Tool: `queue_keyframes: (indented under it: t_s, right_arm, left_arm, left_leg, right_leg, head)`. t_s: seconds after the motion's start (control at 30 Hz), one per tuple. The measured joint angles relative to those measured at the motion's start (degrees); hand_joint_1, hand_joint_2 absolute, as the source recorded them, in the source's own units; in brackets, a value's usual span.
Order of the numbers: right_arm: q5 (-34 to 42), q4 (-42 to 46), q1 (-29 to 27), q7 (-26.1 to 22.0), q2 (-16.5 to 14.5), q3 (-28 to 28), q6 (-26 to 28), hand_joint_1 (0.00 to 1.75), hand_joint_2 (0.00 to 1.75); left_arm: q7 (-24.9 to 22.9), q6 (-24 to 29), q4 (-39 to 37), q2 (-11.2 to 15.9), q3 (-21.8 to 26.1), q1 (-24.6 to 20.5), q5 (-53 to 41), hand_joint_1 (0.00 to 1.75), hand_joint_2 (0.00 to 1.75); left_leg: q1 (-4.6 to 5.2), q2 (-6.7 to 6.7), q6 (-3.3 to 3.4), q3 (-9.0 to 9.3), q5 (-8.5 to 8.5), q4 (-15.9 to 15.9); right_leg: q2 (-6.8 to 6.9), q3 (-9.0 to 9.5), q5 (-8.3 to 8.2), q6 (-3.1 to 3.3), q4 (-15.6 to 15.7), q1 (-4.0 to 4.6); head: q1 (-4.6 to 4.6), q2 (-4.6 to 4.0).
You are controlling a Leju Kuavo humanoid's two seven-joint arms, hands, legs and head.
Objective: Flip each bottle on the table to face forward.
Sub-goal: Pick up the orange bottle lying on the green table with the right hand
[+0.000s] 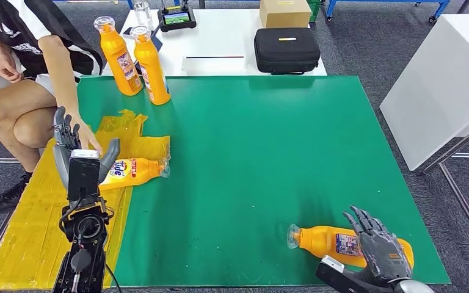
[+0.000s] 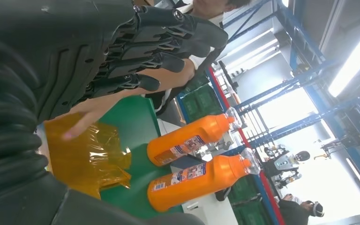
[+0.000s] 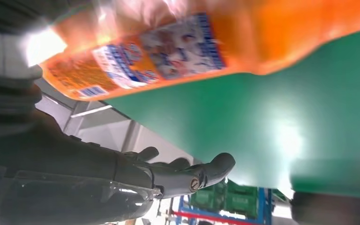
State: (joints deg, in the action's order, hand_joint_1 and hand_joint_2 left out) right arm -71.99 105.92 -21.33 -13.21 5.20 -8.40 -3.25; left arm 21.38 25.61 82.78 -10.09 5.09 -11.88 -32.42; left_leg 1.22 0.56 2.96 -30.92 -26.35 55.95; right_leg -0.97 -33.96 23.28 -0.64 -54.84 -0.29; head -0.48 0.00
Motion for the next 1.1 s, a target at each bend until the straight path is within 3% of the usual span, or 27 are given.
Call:
queue_keyframes:
  t_s: [0.27,0.6,1.1]
  right_arm:
    - [-1.8,-0.98,0.11,-6.7,-4.59,-10.79,-1.38,0.0,1.75]
    - [-6.17,-5.87,2.7,-8.79,-7.17,-19.07,-0.55,0.0,1.75]
    - [-12.13,-12.8,5.54,-8.9,-11.48,-19.95,2.01,0.0,1.75]
  left_arm:
    - [0.55,0.95,-0.91,0.5,-0.33,0.41,0.98,0.0,1.75]
    - [0.58,1.89,-1.41,1.14,-1.32,0.63,1.27,0.0,1.75]
    - [0.52,2.08,-1.68,1.37,-3.02,0.99,1.32,0.0,1.75]
  left_leg:
    - [-0.03,-0.02,-0.01,0.01,0.01,0.0]
    - [-0.02,-0.01,0.0,0.0,0.01,0.0]
    - [-0.07,-0.03,-0.01,0.02,0.02,0.0]
  right_leg:
    - [0.0,0.0,0.0,0.0,0.0,0.02]
    - [0.01,0.01,0.0,0.0,0.0,0.02]
    - [0.0,0.02,0.0,0.0,0.0,0.04]
  head:
    - [-0.01,0.0]
    - [0.0,0.0]
    - [0.0,0.0]
